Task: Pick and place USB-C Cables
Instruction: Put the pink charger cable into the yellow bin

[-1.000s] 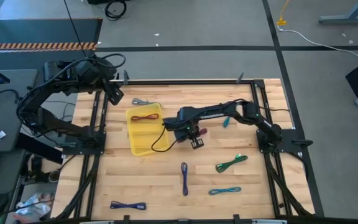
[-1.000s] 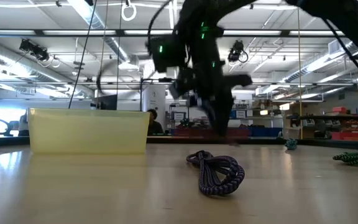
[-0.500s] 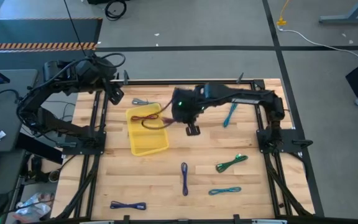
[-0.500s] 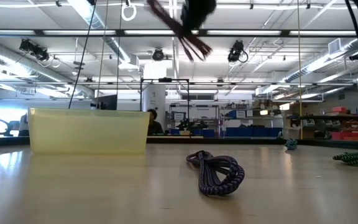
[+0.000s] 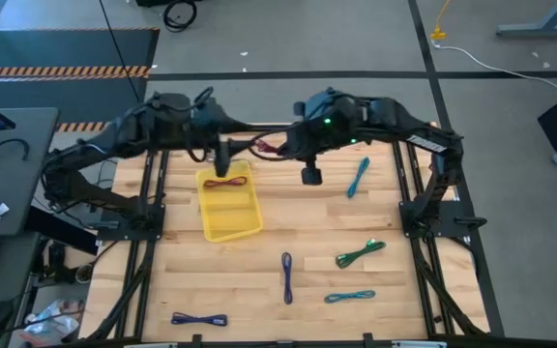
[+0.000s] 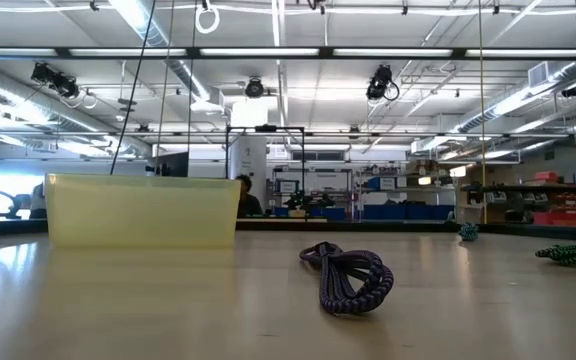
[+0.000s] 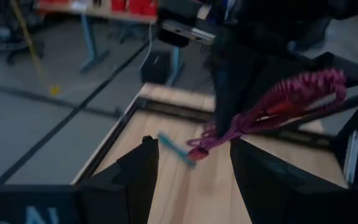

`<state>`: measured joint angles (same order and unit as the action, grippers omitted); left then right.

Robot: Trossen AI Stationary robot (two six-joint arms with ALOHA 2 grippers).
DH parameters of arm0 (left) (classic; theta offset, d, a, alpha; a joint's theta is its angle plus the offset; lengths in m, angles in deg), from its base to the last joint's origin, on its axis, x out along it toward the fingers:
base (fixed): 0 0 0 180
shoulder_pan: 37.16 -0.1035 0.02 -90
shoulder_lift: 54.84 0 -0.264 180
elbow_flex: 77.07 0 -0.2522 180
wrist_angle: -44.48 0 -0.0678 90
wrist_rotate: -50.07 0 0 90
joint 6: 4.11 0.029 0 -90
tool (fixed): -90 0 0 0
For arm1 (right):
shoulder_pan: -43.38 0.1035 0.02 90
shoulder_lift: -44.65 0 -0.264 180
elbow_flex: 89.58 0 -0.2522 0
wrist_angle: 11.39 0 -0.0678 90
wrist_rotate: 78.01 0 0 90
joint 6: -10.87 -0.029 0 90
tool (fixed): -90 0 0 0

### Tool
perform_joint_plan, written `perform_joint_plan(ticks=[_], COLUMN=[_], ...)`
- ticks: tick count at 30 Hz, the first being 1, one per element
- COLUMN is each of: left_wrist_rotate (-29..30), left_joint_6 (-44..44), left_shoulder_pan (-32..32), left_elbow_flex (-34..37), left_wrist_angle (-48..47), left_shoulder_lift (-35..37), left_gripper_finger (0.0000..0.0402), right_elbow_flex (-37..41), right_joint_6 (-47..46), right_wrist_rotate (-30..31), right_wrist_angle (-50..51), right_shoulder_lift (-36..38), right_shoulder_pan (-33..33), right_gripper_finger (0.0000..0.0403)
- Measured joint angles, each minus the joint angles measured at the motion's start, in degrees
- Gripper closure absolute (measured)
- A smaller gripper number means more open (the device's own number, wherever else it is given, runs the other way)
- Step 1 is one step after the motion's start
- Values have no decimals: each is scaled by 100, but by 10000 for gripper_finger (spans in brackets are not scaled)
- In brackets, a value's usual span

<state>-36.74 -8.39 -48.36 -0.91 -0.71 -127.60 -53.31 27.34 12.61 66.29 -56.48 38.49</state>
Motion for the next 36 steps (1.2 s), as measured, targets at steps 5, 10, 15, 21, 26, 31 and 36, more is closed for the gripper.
perform_joint_plan(ticks=[5,10,15,21,26,31,36], left_wrist_rotate=[-462,-564,-536,-553,-553,-488,-298], left_joint_6=[-3,-140,-130,-106,-86,-30,113], left_shoulder_pan=[115,161,149,127,125,125,129], left_elbow_flex=[798,1351,1479,1477,1475,1477,1477], left_wrist_angle=[1441,2605,3173,3448,3824,4130,4047], left_shoulder_lift=[-1,-1,-81,-317,-507,-532,-514], left_gripper_finger=[196,196,196,196,196,203,270], right_elbow_flex=[0,0,9,43,39,39,39], right_joint_6=[63,63,62,63,63,39,6], right_wrist_rotate=[251,304,284,260,260,235,241], right_wrist_angle=[-1,-6,-36,-212,-264,-259,-211], right_shoulder_lift=[256,396,330,159,38,-17,20], right_shoulder_pan=[2,2,4,4,0,4,0], right_gripper_finger=[385,385,385,385,385,385,385])
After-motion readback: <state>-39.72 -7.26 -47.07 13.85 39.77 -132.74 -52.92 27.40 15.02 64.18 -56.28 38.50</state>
